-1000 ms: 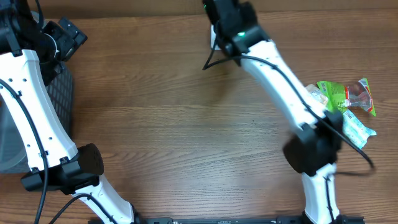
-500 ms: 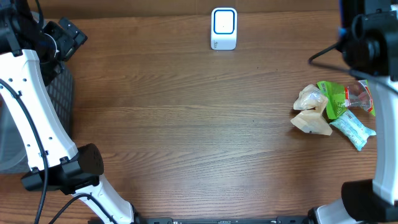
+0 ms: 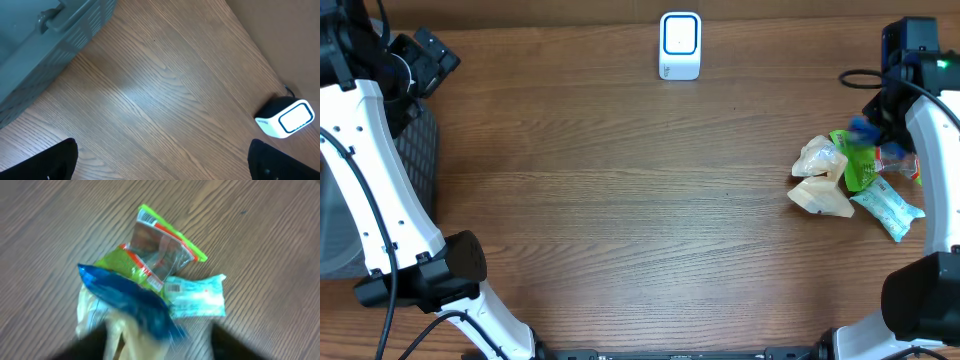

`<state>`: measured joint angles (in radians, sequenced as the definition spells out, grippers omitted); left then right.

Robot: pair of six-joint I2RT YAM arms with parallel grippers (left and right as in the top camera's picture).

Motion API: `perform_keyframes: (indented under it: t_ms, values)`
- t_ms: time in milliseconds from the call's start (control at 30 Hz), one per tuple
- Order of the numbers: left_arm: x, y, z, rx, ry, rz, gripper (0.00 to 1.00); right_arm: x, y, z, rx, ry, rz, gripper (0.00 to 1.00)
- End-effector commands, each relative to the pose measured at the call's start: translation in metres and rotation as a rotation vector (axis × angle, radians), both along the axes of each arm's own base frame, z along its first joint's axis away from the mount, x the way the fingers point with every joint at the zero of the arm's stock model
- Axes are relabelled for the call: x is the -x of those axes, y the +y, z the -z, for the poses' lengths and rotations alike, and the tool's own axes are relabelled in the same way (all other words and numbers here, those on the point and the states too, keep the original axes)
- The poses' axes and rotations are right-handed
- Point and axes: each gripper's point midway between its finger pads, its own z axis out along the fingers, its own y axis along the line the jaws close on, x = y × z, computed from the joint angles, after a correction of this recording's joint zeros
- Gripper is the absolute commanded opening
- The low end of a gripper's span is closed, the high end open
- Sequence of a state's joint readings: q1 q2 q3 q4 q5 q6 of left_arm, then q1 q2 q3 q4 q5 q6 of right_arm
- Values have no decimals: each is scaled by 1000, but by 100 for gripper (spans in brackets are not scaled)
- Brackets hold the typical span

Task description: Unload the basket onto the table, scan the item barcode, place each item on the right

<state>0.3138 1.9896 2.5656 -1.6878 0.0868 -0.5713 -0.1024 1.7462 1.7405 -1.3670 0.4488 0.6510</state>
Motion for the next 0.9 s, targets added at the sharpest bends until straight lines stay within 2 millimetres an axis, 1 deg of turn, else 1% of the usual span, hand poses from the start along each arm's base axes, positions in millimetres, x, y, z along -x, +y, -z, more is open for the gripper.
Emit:
perform_keyframes:
  t_ms: [0, 33, 67, 167, 200, 267, 333, 367, 433, 467, 533, 600, 633, 700, 733, 767, 833, 867]
  values:
    - [4, -7, -13, -5, -36, 6, 100, 2, 20, -55, -83, -150, -95, 93]
    - [4, -7, -13, -5, -36, 6, 100, 4, 24, -63, -98, -168, -115, 93]
    - [4, -7, -13, -5, -36, 6, 100, 7, 31, -77, -124, -205, -145, 93]
    - [4, -7, -13, -5, -36, 6, 100, 18, 47, -103, -175, -265, -225, 93]
    - [4, -7, -13, -5, -36, 6, 100, 23, 56, -117, -201, -299, -278, 93]
    - [4, -7, -13, -5, -36, 6, 100, 34, 73, -137, -246, -358, -372, 94]
    - [4, -7, -13, -5, -36, 6, 100, 51, 88, -158, -284, -425, -441, 95]
    - [4, -7, -13, -5, -36, 6, 100, 64, 94, -168, -297, -459, -459, 96]
    - [4, -7, -13, -5, -36, 6, 100, 84, 102, -179, -317, -492, -481, 100]
    - [4, -7, -13, -5, -36, 6, 100, 97, 109, -186, -344, -516, -497, 100]
    - [4, -7, -13, -5, -36, 6, 100, 117, 124, -198, -393, -563, -545, 100]
    - [4, -7, -13, -5, -36, 6, 100, 131, 135, -209, -425, -612, -589, 100]
    - [4, -7, -13, -5, -36, 6, 100, 140, 136, -214, -418, -637, -598, 100]
    - [4, -7, -13, -5, -36, 6, 100, 151, 137, -218, -411, -656, -604, 100]
    - [4, -7, -13, -5, -36, 6, 100, 161, 131, -215, -361, -639, -604, 100]
    - [4, -7, -13, -5, -36, 6, 100, 166, 123, -213, -315, -625, -578, 100]
    - [4, -7, -13, -5, -36, 6, 100, 173, 106, -207, -239, -590, -516, 100]
    - [4, -7, -13, -5, -36, 6, 100, 175, 102, -206, -219, -581, -499, 100]
